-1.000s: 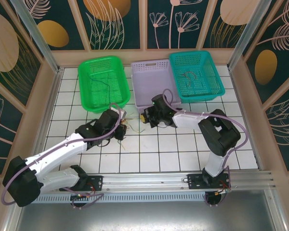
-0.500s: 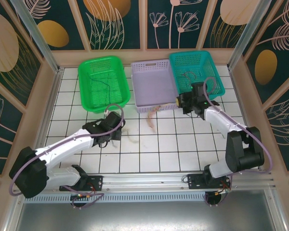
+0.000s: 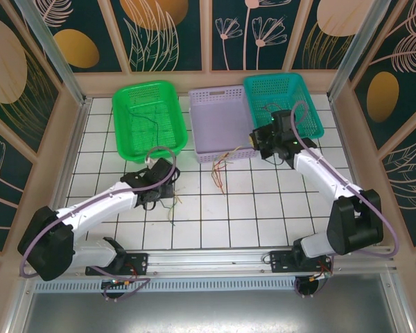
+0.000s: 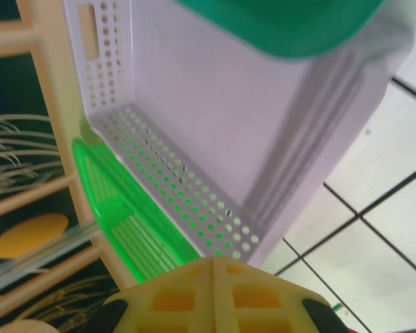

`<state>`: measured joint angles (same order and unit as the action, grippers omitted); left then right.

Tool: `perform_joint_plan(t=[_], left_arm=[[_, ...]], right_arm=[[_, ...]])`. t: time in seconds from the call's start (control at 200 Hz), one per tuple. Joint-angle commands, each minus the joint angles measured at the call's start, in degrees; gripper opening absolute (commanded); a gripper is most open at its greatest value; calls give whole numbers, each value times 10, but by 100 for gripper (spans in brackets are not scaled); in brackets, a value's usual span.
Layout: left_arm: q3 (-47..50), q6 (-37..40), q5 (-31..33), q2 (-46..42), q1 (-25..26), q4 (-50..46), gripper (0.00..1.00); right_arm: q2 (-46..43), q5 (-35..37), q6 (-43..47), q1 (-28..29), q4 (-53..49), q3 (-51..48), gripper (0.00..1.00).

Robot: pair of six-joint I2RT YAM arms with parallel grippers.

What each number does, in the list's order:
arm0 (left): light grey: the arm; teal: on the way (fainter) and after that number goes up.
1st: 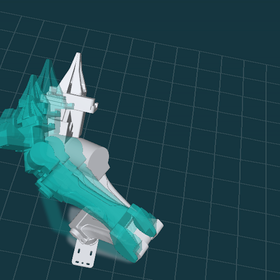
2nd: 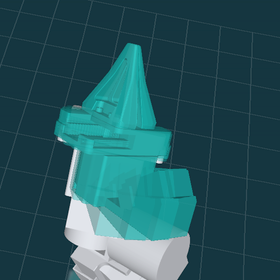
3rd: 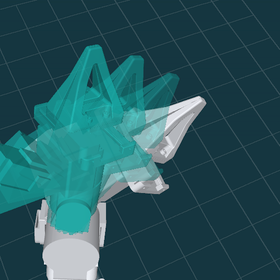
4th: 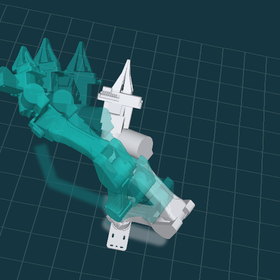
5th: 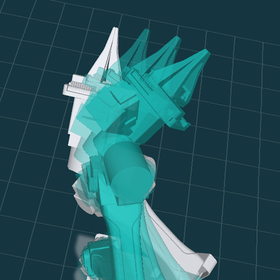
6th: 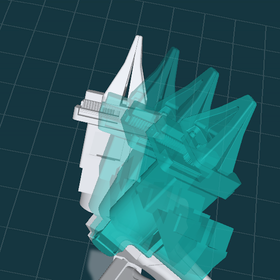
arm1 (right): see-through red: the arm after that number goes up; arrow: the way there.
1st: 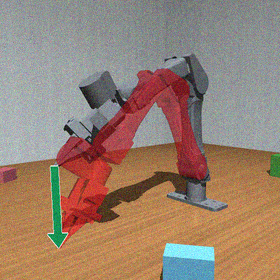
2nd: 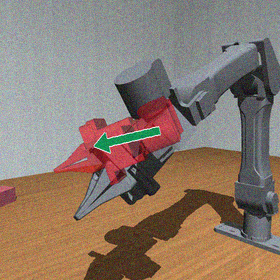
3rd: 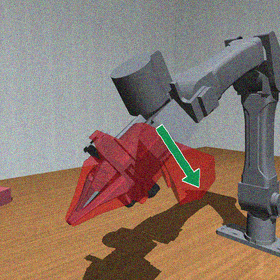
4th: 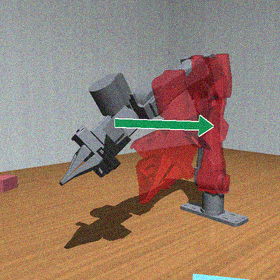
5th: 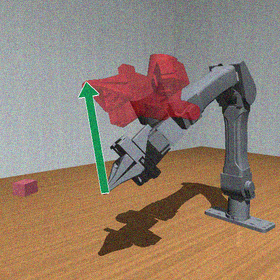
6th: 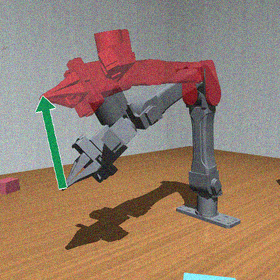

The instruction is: Untangle the cables

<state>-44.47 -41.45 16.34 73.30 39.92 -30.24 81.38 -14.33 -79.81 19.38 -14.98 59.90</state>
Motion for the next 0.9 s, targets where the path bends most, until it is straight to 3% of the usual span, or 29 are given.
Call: perform_joint_plan(t=[0.0,0.155,0.325,0.45,0.586,0.741,0.896], left_arm=[[-43,-17,-11,-12,-6,12,0],[-70,-17,-24,-35,-7,7,0],[-69,-22,-86,-69,-8,54,0],[-73,-40,-117,-76,-9,75,0],[-83,-80,-137,-70,-14,89,0],[-99,-160,-130,-47,-19,84,0],[-109,-230,-144,-18,-21,101,0]], right_arm=[[-13,10,-7,35,-14,-3,0],[4,-29,-35,58,43,-75,0],[23,-47,-28,56,72,-116,0],[30,-58,-7,53,60,-113,40],[5,-34,44,55,38,-89,59],[-38,-25,135,68,11,-68,59],[-76,-79,230,114,17,-82,58]])
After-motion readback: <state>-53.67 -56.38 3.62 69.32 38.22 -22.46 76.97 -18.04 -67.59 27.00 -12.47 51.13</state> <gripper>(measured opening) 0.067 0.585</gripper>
